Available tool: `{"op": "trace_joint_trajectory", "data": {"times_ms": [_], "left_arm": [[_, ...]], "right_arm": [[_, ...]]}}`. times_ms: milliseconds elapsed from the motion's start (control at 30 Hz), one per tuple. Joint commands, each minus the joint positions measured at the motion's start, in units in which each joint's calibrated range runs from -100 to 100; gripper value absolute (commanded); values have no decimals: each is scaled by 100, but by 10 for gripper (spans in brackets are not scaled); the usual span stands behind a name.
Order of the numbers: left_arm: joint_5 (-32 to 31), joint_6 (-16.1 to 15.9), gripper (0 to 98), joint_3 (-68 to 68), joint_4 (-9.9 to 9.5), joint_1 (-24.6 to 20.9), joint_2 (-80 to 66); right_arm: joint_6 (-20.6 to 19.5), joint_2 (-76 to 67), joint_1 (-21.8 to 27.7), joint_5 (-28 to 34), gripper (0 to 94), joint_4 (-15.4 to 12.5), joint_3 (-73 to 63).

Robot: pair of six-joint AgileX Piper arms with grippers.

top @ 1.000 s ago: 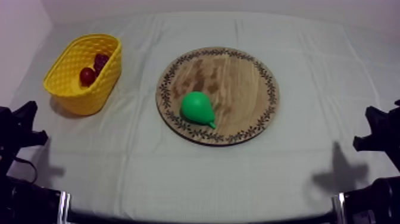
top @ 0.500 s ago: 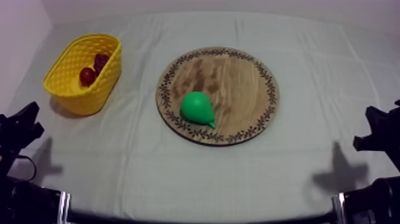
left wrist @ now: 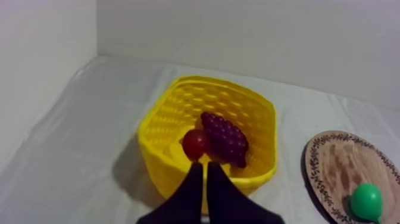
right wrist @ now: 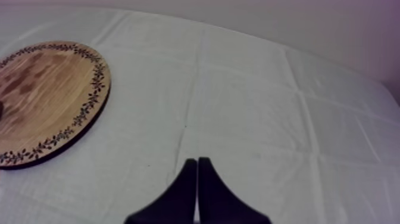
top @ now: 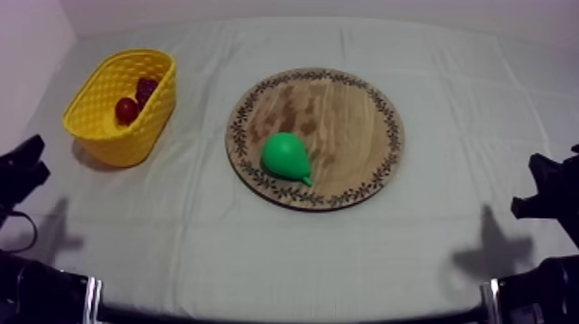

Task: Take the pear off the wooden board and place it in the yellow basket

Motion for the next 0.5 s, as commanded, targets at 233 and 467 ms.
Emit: {"op": "trace_joint_trajectory", "data": {"times_ms": [233, 467], "left_arm": [[461, -291, 0, -2824, 158, 264, 2224], [837, 379, 0, -4597, -355, 1105, 3898]], "right_arm": [[0, 1, -6, 5, 5, 1, 5], [0, 1, -6, 5, 5, 1, 5]]}}
